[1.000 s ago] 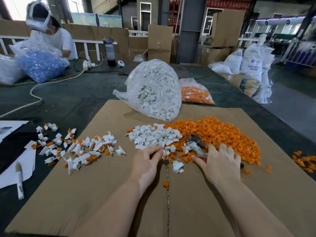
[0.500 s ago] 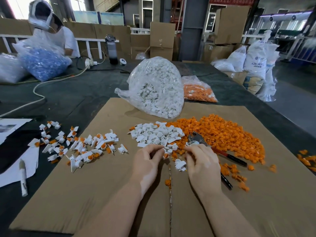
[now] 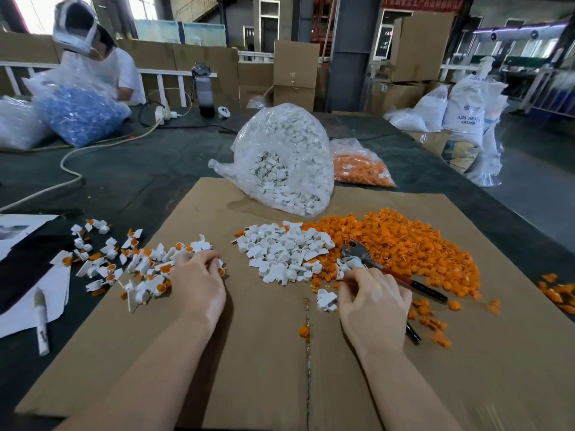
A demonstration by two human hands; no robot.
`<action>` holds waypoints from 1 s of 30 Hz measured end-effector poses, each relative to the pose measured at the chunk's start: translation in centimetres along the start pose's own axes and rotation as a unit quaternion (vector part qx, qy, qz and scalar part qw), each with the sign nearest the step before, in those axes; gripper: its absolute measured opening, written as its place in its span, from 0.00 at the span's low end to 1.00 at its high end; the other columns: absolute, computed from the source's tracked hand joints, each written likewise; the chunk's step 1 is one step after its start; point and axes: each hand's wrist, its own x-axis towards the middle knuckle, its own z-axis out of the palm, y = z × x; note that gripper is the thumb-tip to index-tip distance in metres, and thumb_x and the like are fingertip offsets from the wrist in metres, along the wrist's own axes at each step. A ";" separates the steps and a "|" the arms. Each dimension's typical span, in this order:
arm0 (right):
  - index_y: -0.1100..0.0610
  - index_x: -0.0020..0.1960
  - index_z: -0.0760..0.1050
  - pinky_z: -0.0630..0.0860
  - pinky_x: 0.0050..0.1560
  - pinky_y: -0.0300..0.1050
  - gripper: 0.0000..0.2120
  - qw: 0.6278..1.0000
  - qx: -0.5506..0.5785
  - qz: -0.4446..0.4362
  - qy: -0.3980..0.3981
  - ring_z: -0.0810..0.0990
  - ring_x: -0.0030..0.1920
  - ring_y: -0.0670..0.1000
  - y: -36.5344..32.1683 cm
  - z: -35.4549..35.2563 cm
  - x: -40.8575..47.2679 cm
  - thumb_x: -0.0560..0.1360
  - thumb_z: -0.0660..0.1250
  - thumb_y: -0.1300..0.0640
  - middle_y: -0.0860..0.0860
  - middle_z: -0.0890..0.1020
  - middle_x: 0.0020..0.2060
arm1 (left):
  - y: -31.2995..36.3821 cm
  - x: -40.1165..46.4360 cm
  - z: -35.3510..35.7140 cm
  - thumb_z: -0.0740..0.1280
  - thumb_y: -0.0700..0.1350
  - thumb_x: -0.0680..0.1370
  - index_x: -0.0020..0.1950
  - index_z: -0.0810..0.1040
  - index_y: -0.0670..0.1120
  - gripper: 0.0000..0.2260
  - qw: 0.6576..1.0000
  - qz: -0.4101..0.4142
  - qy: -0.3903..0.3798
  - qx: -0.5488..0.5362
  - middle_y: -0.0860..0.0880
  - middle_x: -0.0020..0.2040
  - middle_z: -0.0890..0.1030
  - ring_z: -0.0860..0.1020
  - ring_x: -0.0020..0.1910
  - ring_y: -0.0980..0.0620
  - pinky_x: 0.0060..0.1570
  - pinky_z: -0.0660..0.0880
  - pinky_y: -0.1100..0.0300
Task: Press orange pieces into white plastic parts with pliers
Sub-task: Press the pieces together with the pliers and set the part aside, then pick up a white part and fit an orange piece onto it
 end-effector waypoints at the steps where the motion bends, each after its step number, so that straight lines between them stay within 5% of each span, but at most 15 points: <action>1: 0.56 0.36 0.79 0.69 0.41 0.48 0.07 1.000 -0.010 -0.003 -0.005 0.77 0.35 0.56 0.0 0.1 0.0 0.63 0.77 0.60 0.50 0.79 0.31 | 0.1 -0.2 0.0 0.62 0.42 0.79 0.58 0.79 0.46 0.10 1.000 -0.003 0.010 0.014 0.43 0.59 0.72 0.66 0.62 0.43 0.61 0.64 0.53; 6: 0.57 0.35 0.78 0.72 0.40 0.51 0.10 0.998 -0.050 -0.028 -0.030 0.77 0.33 0.56 0.0 0.2 0.1 0.63 0.79 0.57 0.52 0.80 0.30 | 1.5 -1.9 0.6 0.66 0.44 0.77 0.53 0.80 0.50 0.07 0.995 0.090 0.029 0.033 0.51 0.53 0.71 0.64 0.59 0.49 0.60 0.59 0.55; 9: 0.57 0.36 0.79 0.71 0.41 0.52 0.10 0.997 -0.052 -0.026 -0.042 0.77 0.34 0.56 -0.1 0.2 0.1 0.62 0.79 0.60 0.52 0.80 0.31 | 3.1 -3.4 1.5 0.68 0.42 0.76 0.48 0.81 0.49 0.04 0.978 0.186 -0.090 -0.035 0.58 0.44 0.71 0.70 0.52 0.53 0.54 0.65 0.65; 13: 0.58 0.37 0.78 0.71 0.42 0.53 0.10 0.998 -0.041 -0.024 -0.050 0.77 0.35 0.57 0.1 0.2 0.0 0.62 0.79 0.62 0.52 0.80 0.33 | 4.8 -5.2 3.0 0.68 0.47 0.76 0.51 0.82 0.50 0.06 0.933 0.283 -0.222 -0.020 0.57 0.44 0.74 0.71 0.45 0.59 0.44 0.62 0.78; 18: 0.57 0.38 0.80 0.70 0.41 0.52 0.09 0.997 -0.041 -0.044 -0.037 0.78 0.35 0.57 0.0 0.3 0.0 0.62 0.78 0.65 0.52 0.78 0.33 | 5.1 -5.8 4.2 0.67 0.48 0.76 0.59 0.80 0.50 0.12 0.915 0.266 -0.302 -0.013 0.54 0.47 0.71 0.71 0.48 0.56 0.42 0.62 0.73; 25: 0.56 0.42 0.79 0.69 0.43 0.51 0.12 0.996 -0.056 -0.044 -0.052 0.78 0.39 0.56 0.0 0.3 -0.1 0.63 0.75 0.68 0.52 0.79 0.38 | 4.6 -5.2 3.4 0.73 0.47 0.71 0.42 0.73 0.59 0.10 0.912 0.203 -0.349 -0.076 0.59 0.40 0.75 0.72 0.39 0.64 0.39 0.66 0.77; 30: 0.57 0.44 0.80 0.69 0.43 0.51 0.13 0.995 -0.066 -0.040 -0.062 0.79 0.40 0.57 0.0 0.3 -0.1 0.63 0.75 0.69 0.54 0.79 0.39 | 4.4 -5.0 3.0 0.71 0.47 0.74 0.57 0.77 0.54 0.12 0.907 0.217 -0.355 -0.065 0.57 0.47 0.71 0.70 0.46 0.60 0.42 0.62 0.81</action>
